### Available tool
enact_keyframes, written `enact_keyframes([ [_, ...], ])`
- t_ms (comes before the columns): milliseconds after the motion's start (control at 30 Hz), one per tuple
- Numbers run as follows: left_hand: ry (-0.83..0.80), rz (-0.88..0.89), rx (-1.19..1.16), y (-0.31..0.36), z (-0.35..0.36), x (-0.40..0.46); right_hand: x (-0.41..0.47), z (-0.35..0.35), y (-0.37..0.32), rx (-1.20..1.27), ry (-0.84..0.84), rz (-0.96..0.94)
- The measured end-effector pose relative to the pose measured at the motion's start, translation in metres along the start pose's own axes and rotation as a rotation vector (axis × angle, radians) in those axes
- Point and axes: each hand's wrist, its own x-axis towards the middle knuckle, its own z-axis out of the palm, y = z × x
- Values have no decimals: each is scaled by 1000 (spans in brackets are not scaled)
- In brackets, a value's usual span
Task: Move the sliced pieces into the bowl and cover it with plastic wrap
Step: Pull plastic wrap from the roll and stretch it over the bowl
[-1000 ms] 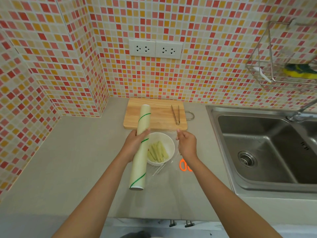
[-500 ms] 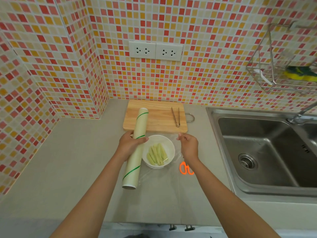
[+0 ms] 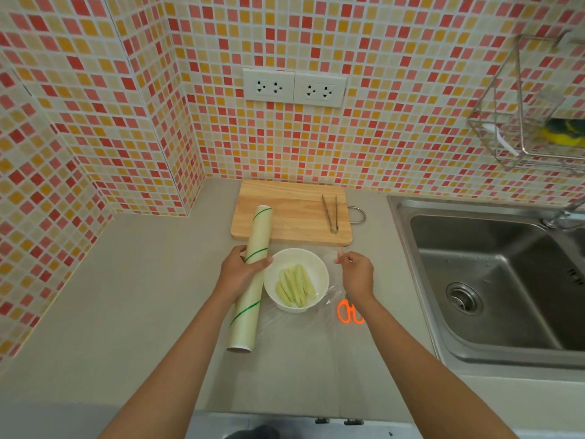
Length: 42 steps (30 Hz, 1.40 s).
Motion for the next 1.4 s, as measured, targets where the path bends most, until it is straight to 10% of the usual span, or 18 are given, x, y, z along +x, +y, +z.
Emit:
enact_keyframes([
  [733,-44,-49,-53,-21,7,4,-5,15,26,-584,-77,0],
  [967,-58,-58,-43,-20,5,5,8,17,19,112,-117,502],
  [1133,-56,-59,-56,-20,5,5,21,13,15,157,-68,593],
  [1300,-52,-53,-61,-21,5,6,13,14,-3,-50,216,233],
  [1400,-47,-52,-62,-22,6,7,-10,28,-25,183,71,-20],
])
